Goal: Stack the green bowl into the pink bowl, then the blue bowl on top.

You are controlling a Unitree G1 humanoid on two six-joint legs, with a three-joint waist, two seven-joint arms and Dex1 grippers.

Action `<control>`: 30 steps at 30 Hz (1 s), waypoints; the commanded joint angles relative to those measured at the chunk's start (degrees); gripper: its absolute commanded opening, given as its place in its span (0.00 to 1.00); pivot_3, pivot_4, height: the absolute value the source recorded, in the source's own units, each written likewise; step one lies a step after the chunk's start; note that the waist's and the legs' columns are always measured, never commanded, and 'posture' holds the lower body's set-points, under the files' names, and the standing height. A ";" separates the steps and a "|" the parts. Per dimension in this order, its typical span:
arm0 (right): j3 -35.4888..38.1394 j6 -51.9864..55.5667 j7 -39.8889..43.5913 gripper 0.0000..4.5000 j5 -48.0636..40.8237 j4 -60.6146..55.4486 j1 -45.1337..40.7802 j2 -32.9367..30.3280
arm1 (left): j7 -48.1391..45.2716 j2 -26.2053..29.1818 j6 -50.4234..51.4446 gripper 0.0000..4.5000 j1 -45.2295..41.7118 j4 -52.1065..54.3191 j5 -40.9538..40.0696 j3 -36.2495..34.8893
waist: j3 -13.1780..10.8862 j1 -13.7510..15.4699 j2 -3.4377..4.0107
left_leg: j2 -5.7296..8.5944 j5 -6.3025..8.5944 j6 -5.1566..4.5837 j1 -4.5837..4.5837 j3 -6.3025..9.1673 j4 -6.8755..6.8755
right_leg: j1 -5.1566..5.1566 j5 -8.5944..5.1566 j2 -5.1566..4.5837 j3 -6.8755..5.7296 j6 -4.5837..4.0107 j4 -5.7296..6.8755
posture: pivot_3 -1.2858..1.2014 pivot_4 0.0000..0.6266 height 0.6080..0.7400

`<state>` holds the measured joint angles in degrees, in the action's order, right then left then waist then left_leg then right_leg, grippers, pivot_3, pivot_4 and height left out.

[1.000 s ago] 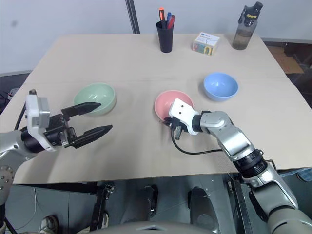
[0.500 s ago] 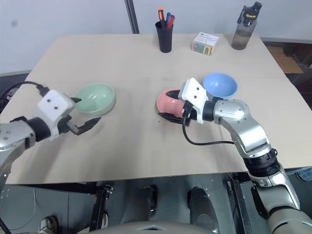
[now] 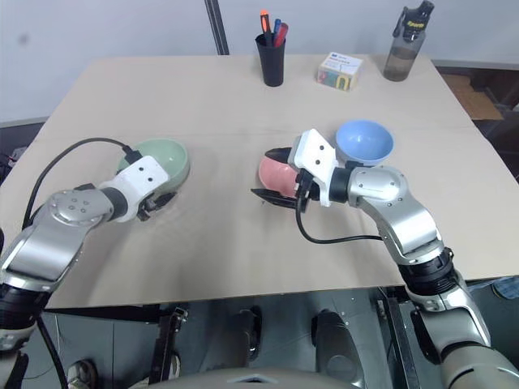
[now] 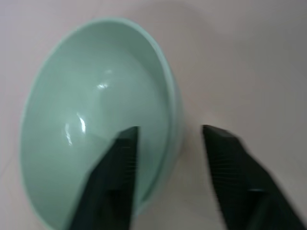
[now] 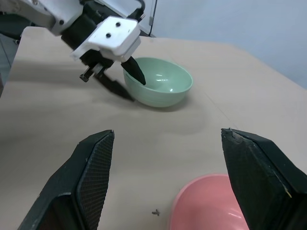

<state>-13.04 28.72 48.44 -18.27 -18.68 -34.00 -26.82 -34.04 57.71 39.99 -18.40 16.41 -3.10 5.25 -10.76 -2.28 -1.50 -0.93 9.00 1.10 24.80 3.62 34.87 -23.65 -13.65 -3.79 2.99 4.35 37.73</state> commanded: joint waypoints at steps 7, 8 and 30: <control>2.38 -0.53 -0.98 0.83 0.46 -2.56 2.09 -2.66 | -6.46 -0.46 -1.92 0.05 -2.94 0.37 -1.44 -2.09 | -0.01 -0.04 0.00 | 0.00 0.00 0.00 0.01 -0.01 0.00 | -0.01 0.01 0.00 0.01 0.00 0.00 | 0.52 0.24 1.00; 3.02 -0.54 -0.88 0.83 0.17 -2.73 2.80 -3.17 | -7.58 -0.57 -2.57 0.05 -3.75 0.54 -2.12 -2.33 | -0.01 -0.03 0.00 | 0.00 0.00 0.00 0.01 -0.01 0.00 | -0.01 0.01 0.00 0.01 0.00 0.00 | 0.52 0.24 1.00; 33.47 1.36 -2.27 0.83 -7.99 -16.83 34.74 -14.66 | -35.77 -24.95 -40.00 0.05 -34.94 -28.97 -2.24 14.57 | -0.04 1.55 -0.01 | 0.06 0.00 -0.03 0.09 0.00 0.19 | 0.11 0.03 0.02 0.04 0.39 -0.02 | 0.52 0.24 1.00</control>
<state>16.61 30.94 45.38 -24.32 -32.36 0.72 -40.84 -69.13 33.07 2.18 -51.18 -12.61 -5.62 20.60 -10.80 -0.72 -1.51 -0.87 9.01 1.07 24.90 3.62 35.08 -23.53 -13.62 -3.77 3.03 4.76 37.71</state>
